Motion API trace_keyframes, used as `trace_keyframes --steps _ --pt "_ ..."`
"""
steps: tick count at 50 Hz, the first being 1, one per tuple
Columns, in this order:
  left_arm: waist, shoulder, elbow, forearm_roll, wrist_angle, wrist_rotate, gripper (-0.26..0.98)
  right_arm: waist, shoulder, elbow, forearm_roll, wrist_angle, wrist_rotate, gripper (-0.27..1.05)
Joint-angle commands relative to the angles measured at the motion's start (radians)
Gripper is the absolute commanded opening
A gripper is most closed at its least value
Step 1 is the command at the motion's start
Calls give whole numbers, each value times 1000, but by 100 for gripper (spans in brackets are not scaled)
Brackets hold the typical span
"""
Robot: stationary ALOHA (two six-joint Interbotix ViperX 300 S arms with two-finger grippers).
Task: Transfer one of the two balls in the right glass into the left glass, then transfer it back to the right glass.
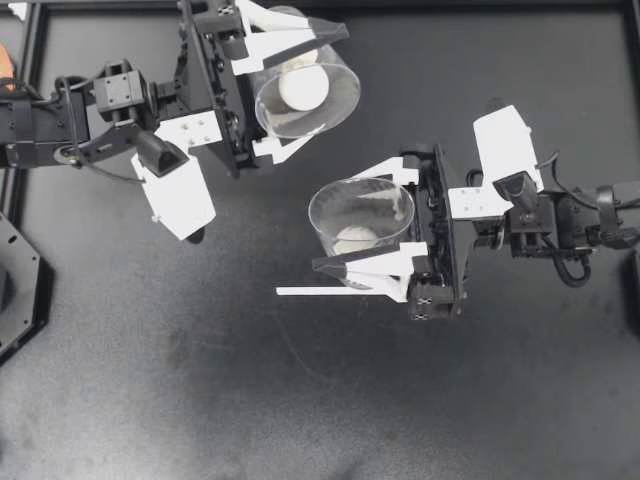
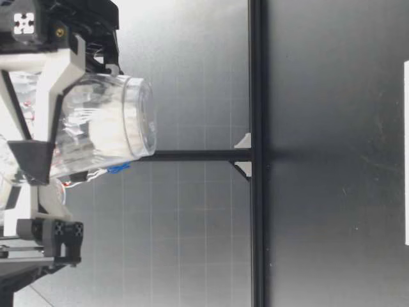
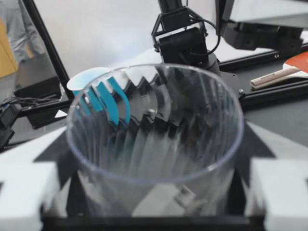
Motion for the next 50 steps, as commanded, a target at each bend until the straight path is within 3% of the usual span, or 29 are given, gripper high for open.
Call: trace_keyframes --steps 1,50 --pt "5 -8 -29 0 -21 14 67 3 -11 -26 -2 -8 0 47" --pt "-41 5 -20 3 -77 238 67 -35 43 -84 -3 5 -8 47"
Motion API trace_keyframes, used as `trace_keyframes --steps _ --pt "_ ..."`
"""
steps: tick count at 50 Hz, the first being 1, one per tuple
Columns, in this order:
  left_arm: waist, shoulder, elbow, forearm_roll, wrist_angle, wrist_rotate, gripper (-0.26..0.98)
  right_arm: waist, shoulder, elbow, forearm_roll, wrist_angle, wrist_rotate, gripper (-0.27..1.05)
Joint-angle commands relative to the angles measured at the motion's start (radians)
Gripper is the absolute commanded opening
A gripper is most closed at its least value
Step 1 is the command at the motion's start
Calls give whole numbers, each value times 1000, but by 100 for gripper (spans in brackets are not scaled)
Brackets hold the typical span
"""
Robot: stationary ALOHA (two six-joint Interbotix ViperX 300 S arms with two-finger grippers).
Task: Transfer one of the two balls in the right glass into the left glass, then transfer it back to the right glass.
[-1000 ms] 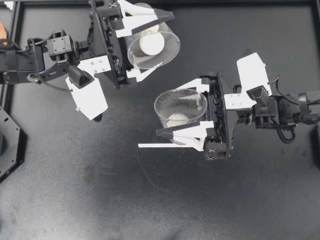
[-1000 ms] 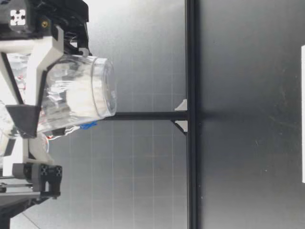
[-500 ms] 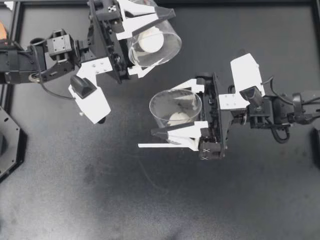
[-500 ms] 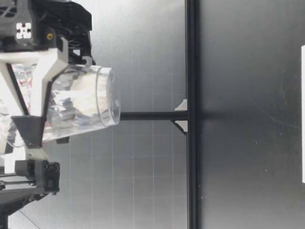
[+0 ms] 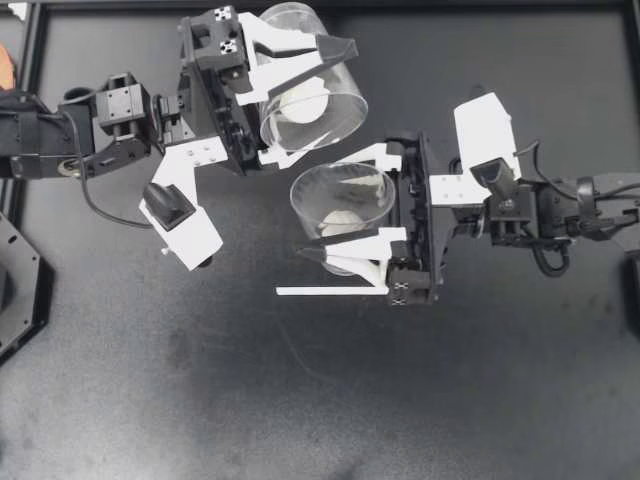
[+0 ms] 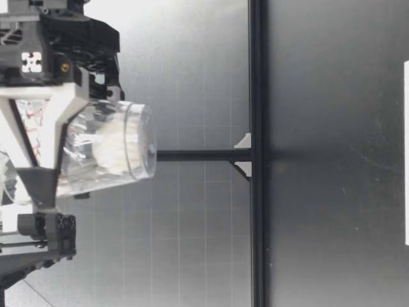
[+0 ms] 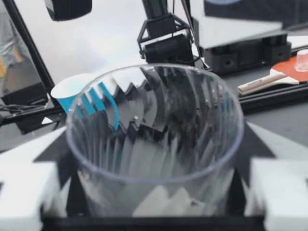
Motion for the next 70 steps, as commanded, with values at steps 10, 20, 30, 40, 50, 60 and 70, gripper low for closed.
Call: trace_keyframes --steps 10,20,30,40,50,60,70 --pt "-2 0 -18 2 -11 37 67 -6 -9 -29 -2 2 -2 47" --pt "-2 5 -18 -3 -11 92 67 -6 -11 -29 -2 2 -2 47" --pt "0 5 -18 -3 -11 101 67 -9 -8 -31 -2 2 -3 47" --pt "0 5 -17 -3 -23 109 67 -14 -8 -31 -2 3 -3 47" --pt "0 5 -14 0 -37 112 67 -15 -6 -31 -2 8 -3 47" --pt "-2 5 -8 2 -43 117 67 -17 -6 -31 -2 9 -3 47" --pt "-2 5 -3 -12 -52 120 67 -17 -6 -34 -2 9 0 47"
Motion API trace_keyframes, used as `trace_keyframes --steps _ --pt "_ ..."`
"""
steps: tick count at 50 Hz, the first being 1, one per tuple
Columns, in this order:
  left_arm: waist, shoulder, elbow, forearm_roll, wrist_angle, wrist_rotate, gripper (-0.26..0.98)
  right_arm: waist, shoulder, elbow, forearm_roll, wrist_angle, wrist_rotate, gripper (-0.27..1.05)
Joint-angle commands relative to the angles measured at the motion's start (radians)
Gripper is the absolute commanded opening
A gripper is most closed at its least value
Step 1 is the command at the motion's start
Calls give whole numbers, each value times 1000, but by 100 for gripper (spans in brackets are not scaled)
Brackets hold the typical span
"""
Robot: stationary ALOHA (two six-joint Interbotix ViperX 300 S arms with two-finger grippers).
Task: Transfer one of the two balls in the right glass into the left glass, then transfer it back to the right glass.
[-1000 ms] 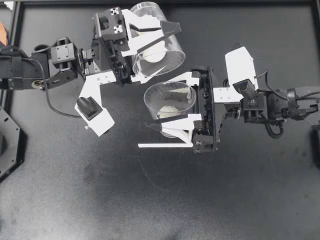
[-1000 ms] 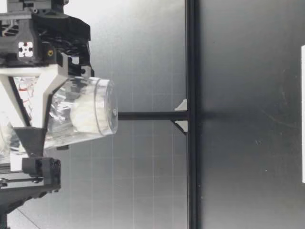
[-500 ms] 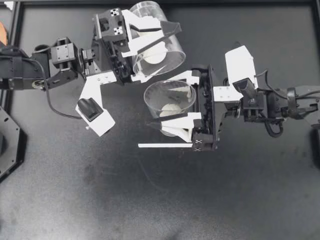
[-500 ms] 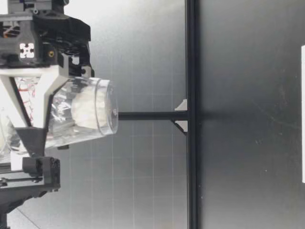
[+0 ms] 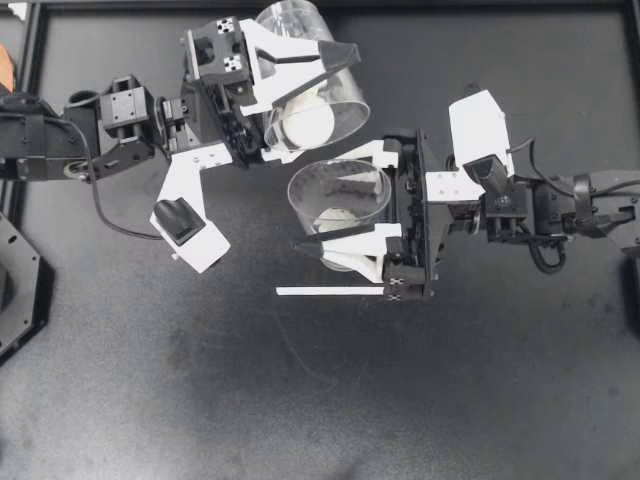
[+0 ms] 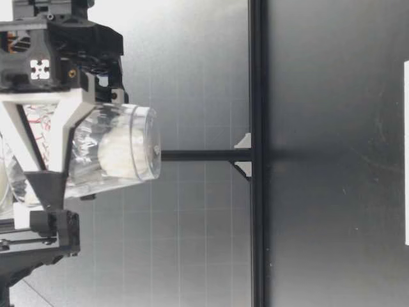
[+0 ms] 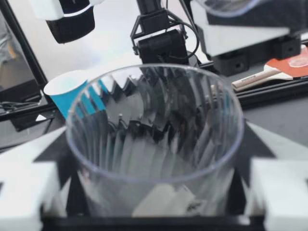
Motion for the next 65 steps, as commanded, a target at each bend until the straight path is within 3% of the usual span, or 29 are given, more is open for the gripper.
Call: trace_keyframes --steps 1,21,31,36,45,54,65 --pt "-2 -8 -11 -18 -12 -17 67 -8 -11 -29 -2 -5 2 47" --pt "0 -11 14 -100 -40 -143 67 -6 -15 -31 -2 -3 3 47" --pt "-6 -37 40 -282 -71 -310 67 -6 -20 -11 -6 2 -23 47" --pt "-6 -64 80 -321 -95 -419 67 -8 -35 23 -6 18 -48 47" --pt "-12 -183 213 -327 -94 -673 67 -8 -107 95 0 29 -114 47" --pt "-55 -347 351 -321 -84 -953 67 -8 -199 152 21 35 -175 47" --pt "-103 -476 416 -305 126 -1170 67 -28 -261 198 23 74 -209 47"
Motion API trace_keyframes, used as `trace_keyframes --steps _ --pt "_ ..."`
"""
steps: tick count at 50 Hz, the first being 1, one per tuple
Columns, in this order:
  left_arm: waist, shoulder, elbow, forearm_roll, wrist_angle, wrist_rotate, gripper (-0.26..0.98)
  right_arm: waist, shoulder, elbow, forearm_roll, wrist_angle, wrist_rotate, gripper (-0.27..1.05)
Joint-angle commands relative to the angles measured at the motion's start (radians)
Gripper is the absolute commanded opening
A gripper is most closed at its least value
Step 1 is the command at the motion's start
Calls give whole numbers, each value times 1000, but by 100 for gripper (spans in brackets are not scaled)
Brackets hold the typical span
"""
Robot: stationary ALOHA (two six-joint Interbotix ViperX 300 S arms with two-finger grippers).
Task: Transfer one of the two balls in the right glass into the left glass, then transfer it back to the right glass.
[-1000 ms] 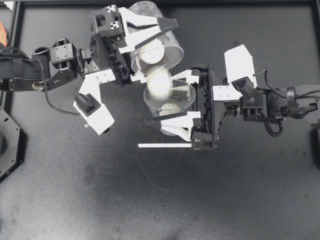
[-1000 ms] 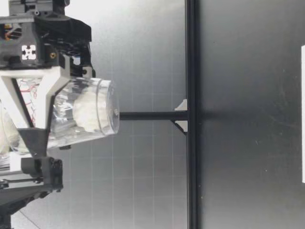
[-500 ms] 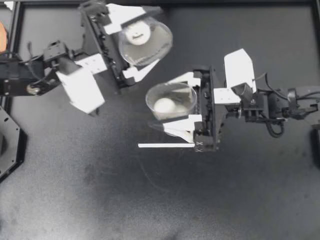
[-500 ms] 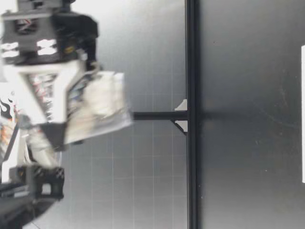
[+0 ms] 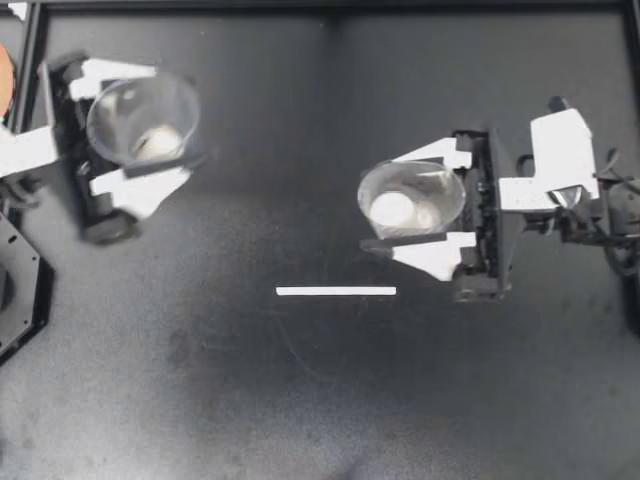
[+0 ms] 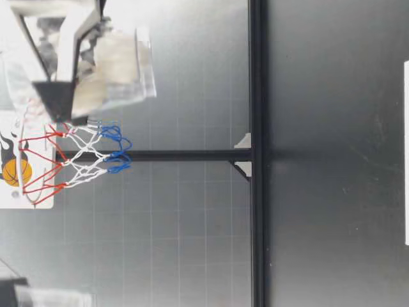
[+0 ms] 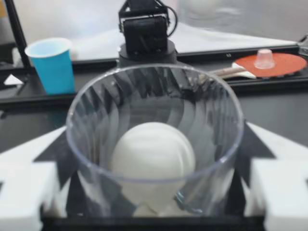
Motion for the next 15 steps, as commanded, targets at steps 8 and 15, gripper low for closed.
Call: trace_keyframes --steps 8,15 --pt "-32 -34 26 5 158 -51 67 -32 -91 40 3 6 -6 47" --pt "-46 -34 63 5 143 -66 67 -32 -147 81 3 6 -15 47"
